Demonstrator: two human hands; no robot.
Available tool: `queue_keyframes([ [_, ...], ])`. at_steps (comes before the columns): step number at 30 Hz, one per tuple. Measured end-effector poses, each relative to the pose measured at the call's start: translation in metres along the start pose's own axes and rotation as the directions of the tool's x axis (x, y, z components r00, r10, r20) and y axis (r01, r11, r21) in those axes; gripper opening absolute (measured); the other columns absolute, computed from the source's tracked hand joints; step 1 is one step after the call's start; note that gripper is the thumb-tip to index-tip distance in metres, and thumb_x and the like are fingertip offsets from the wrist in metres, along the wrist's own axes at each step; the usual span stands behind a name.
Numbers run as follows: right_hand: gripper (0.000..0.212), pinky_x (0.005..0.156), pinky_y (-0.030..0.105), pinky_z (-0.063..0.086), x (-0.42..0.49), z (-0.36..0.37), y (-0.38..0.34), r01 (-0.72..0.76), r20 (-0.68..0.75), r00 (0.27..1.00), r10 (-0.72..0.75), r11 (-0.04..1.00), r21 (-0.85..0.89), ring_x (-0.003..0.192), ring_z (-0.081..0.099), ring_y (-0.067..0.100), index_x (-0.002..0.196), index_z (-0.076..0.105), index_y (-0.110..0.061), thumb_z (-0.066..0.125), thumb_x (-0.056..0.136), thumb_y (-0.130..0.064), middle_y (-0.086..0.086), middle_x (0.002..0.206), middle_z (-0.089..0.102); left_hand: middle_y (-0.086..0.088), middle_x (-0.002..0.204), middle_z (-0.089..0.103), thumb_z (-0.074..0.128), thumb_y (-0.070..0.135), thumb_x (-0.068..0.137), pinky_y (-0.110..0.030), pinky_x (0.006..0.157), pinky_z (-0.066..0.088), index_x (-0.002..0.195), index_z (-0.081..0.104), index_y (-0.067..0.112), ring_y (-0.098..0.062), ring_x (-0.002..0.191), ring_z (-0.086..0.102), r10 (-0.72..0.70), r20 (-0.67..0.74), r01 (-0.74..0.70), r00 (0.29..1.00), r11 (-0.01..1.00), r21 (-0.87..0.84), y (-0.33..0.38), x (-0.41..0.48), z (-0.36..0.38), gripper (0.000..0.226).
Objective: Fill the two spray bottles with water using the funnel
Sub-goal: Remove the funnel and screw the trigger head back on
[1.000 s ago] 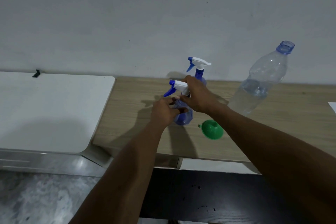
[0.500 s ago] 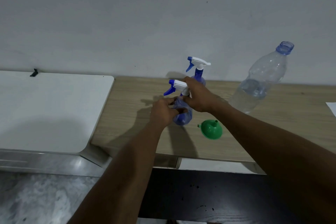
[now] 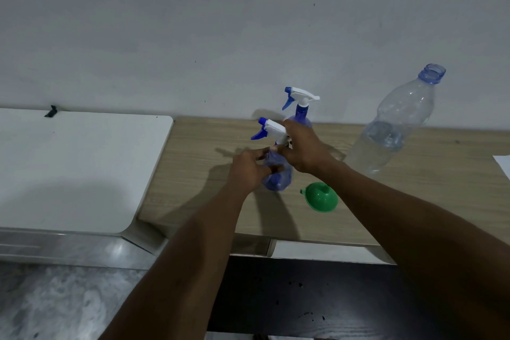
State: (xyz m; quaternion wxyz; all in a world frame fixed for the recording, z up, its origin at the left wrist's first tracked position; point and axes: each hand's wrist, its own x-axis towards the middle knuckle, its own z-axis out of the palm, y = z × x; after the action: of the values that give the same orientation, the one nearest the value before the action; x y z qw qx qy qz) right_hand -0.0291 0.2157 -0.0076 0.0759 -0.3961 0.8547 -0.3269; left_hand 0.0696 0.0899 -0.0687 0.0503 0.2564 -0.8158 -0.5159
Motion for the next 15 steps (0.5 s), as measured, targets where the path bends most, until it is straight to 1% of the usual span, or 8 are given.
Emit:
queue_keyframes([
  [2, 0.039, 0.071, 0.030, 0.046, -0.002, 0.001, 0.003, -0.032, -0.092, 0.995, 0.031, 0.999, -0.015, 0.085, 0.059, 0.019, 0.114, 0.060, -0.010, 0.079, 0.082, -0.025, 0.007, 0.100, 0.066, 0.003, 0.112, 0.074, 0.089, 0.047, 0.063, -0.039, 0.098, 0.053, 0.119, 0.071, 0.024, -0.015, 0.106, 0.067, 0.017, 0.027, -0.019, 0.999, 0.997, 0.071, 0.002, -0.005, -0.004, 0.063],
  [3, 0.041, 0.068, 0.033, 0.048, -0.004, 0.000, 0.005, -0.070, -0.148, 0.986, 0.071, 0.998, 0.010, 0.080, 0.058, 0.020, 0.108, 0.061, -0.010, 0.080, 0.080, -0.031, 0.007, 0.096, 0.066, 0.001, 0.115, 0.073, 0.090, 0.043, 0.066, -0.038, 0.098, 0.052, 0.122, 0.069, 0.022, -0.016, 0.108, 0.066, 0.019, 0.056, -0.024, 0.998, 0.995, 0.092, -0.002, -0.007, -0.006, 0.064],
  [4, 0.041, 0.065, 0.034, 0.048, -0.005, -0.002, 0.006, -0.114, -0.196, 0.973, 0.125, 0.991, 0.069, 0.076, 0.058, 0.021, 0.102, 0.061, -0.009, 0.081, 0.078, -0.036, 0.007, 0.090, 0.065, 0.000, 0.119, 0.071, 0.090, 0.043, 0.065, -0.037, 0.098, 0.052, 0.126, 0.066, 0.022, -0.016, 0.111, 0.065, 0.016, 0.080, -0.024, 0.997, 0.995, 0.097, -0.005, -0.011, -0.008, 0.069],
  [6, 0.040, 0.060, 0.030, 0.046, -0.007, -0.007, 0.005, -0.169, -0.253, 0.942, 0.221, 0.963, 0.211, 0.069, 0.058, 0.017, 0.094, 0.062, -0.009, 0.080, 0.078, -0.041, 0.006, 0.083, 0.065, 0.003, 0.122, 0.069, 0.092, 0.048, 0.061, -0.037, 0.097, 0.053, 0.130, 0.063, 0.023, -0.014, 0.112, 0.063, 0.022, 0.085, -0.030, 0.996, 0.995, 0.098, -0.009, -0.017, -0.010, 0.079],
  [9, 0.036, 0.060, 0.028, 0.045, -0.010, -0.011, -0.003, -0.169, -0.271, 0.924, 0.271, 0.922, 0.347, 0.067, 0.056, 0.013, 0.088, 0.063, -0.010, 0.079, 0.079, -0.041, 0.005, 0.079, 0.065, 0.010, 0.113, 0.067, 0.091, 0.051, 0.059, -0.034, 0.093, 0.054, 0.125, 0.065, 0.026, -0.011, 0.107, 0.063, 0.037, 0.098, -0.047, 0.994, 0.994, 0.099, -0.008, -0.020, -0.011, 0.075],
  [12, 0.030, 0.058, 0.028, 0.044, -0.016, -0.008, -0.007, -0.171, -0.251, 0.912, 0.324, 0.857, 0.486, 0.063, 0.053, 0.011, 0.079, 0.061, -0.015, 0.080, 0.081, -0.037, 0.000, 0.072, 0.061, 0.009, 0.116, 0.069, 0.092, 0.049, 0.059, -0.035, 0.094, 0.053, 0.123, 0.066, 0.026, -0.013, 0.112, 0.063, 0.031, 0.087, -0.040, 0.996, 0.993, 0.107, -0.004, -0.023, -0.018, 0.073],
  [14, 0.031, 0.060, 0.036, 0.051, -0.022, -0.002, -0.005, -0.189, -0.216, 0.904, 0.368, 0.799, 0.571, 0.065, 0.058, 0.016, 0.083, 0.064, -0.010, 0.080, 0.081, -0.037, 0.009, 0.076, 0.065, 0.010, 0.126, 0.064, 0.093, 0.045, 0.059, -0.030, 0.096, 0.048, 0.132, 0.061, 0.023, -0.009, 0.117, 0.058, 0.019, 0.104, -0.031, 0.994, 0.993, 0.113, -0.005, -0.028, -0.023, 0.082],
  [15, 0.035, 0.065, 0.043, 0.057, -0.025, 0.002, -0.004, -0.208, -0.193, 0.898, 0.396, 0.768, 0.606, 0.069, 0.063, 0.021, 0.088, 0.066, -0.008, 0.080, 0.080, -0.039, 0.014, 0.082, 0.068, 0.011, 0.128, 0.060, 0.093, 0.043, 0.060, -0.027, 0.095, 0.044, 0.137, 0.057, 0.022, -0.006, 0.116, 0.054, 0.014, 0.119, -0.029, 0.993, 0.993, 0.119, -0.005, -0.030, -0.026, 0.087],
])
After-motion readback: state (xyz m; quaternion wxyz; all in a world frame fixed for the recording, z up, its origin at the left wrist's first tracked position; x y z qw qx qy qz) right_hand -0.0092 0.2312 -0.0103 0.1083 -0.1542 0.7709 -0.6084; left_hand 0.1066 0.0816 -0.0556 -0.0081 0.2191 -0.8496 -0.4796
